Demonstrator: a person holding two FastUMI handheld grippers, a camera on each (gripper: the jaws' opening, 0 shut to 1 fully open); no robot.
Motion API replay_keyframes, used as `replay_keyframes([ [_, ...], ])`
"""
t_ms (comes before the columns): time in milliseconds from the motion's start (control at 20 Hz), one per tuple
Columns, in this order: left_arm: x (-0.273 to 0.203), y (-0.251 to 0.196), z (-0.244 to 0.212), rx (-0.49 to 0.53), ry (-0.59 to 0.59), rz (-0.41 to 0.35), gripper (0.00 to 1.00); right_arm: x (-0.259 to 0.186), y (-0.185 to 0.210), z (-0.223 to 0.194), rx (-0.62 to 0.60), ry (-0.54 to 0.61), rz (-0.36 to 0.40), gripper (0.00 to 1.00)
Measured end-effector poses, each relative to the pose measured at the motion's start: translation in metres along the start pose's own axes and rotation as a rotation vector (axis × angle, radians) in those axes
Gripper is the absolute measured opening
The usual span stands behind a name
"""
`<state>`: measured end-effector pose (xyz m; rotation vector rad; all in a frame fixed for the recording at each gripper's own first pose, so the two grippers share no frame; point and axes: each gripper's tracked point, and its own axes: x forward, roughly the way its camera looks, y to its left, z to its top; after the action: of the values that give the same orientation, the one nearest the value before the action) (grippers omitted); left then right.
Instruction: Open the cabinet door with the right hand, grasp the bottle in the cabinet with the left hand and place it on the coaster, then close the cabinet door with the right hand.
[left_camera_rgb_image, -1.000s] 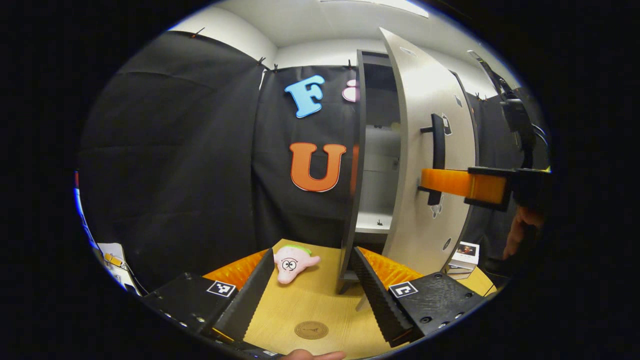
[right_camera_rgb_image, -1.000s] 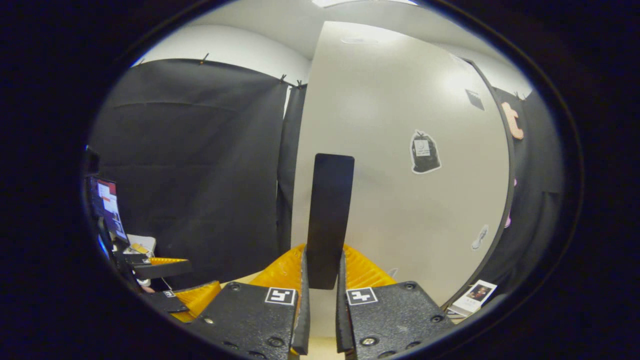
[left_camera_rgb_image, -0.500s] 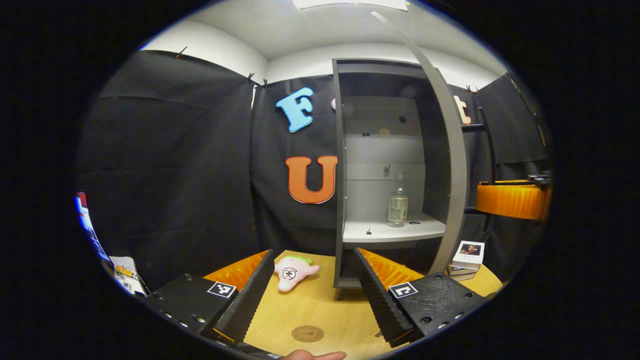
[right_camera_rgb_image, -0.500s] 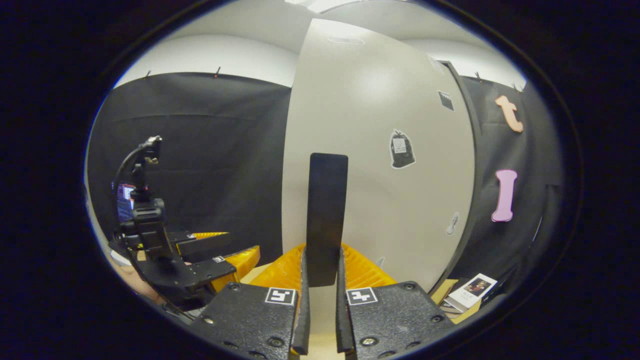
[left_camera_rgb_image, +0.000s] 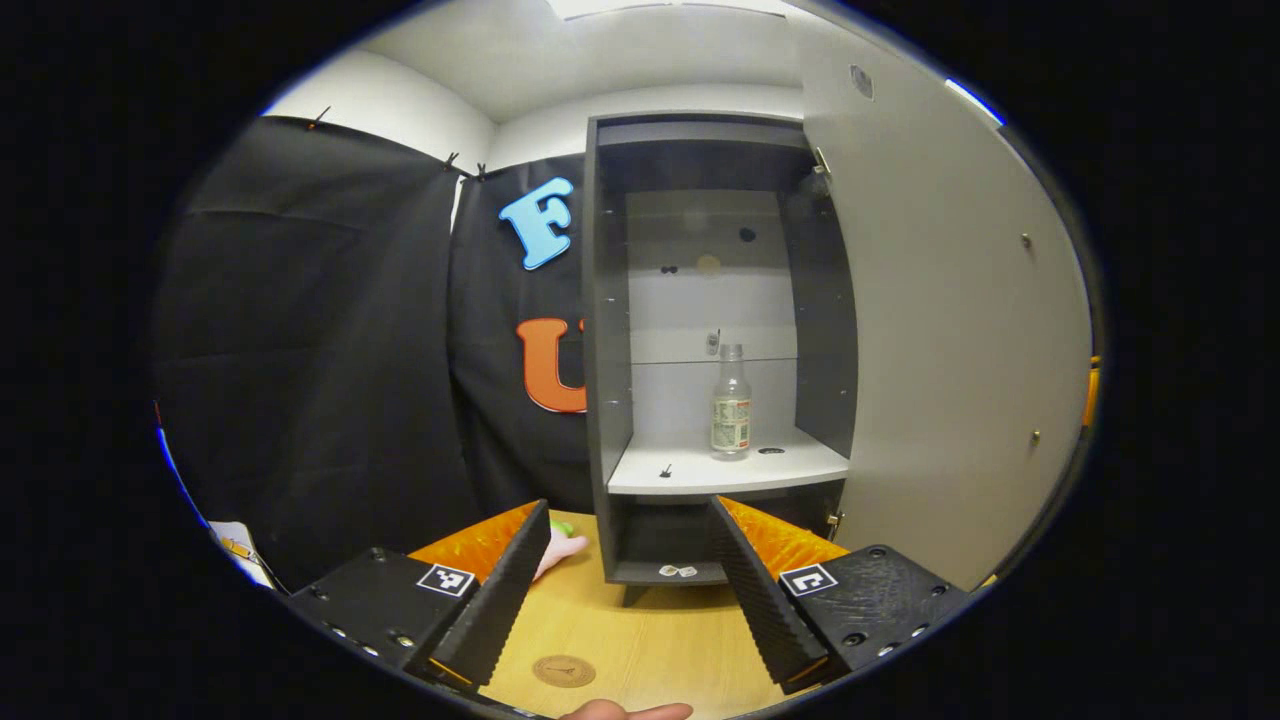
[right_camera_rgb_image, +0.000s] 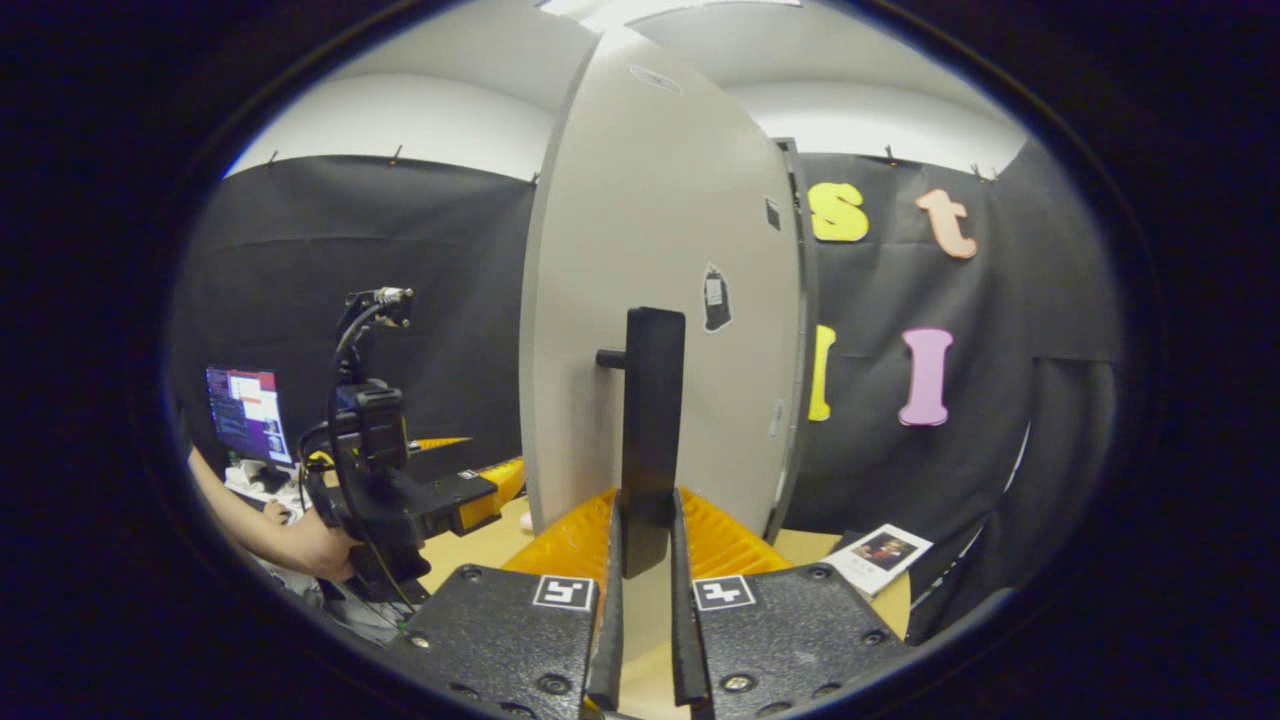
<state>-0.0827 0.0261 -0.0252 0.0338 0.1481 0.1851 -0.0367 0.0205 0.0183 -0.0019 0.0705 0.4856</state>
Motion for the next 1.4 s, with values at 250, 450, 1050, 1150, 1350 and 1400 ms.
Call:
replay_keyframes([
  [250, 0.049, -0.037, 0.008, 0.015, -0.025, -0.077, 0.95, -0.014, -0.046, -0.001, -0.002, -0.013, -0.217, 0.22],
  [450, 0.096, -0.063, 0.014, 0.008, -0.037, -0.145, 0.95, -0.033, -0.084, -0.004, 0.046, -0.024, -0.359, 0.17],
  [1050, 0.229, -0.117, 0.011, 0.002, -0.008, -0.243, 0.96, -0.067, -0.096, -0.023, 0.192, 0.019, -0.514, 1.00],
  [1150, 0.253, -0.124, 0.012, -0.002, 0.002, -0.240, 0.96, -0.078, -0.095, -0.015, 0.191, -0.008, -0.553, 1.00],
  [1350, 0.295, -0.128, 0.012, -0.016, 0.018, -0.233, 0.96, -0.096, -0.109, -0.011, 0.225, -0.041, -0.661, 0.99],
  [1400, 0.305, -0.128, 0.006, -0.016, 0.043, -0.240, 0.96, -0.097, -0.111, -0.012, 0.239, -0.047, -0.678, 1.00],
])
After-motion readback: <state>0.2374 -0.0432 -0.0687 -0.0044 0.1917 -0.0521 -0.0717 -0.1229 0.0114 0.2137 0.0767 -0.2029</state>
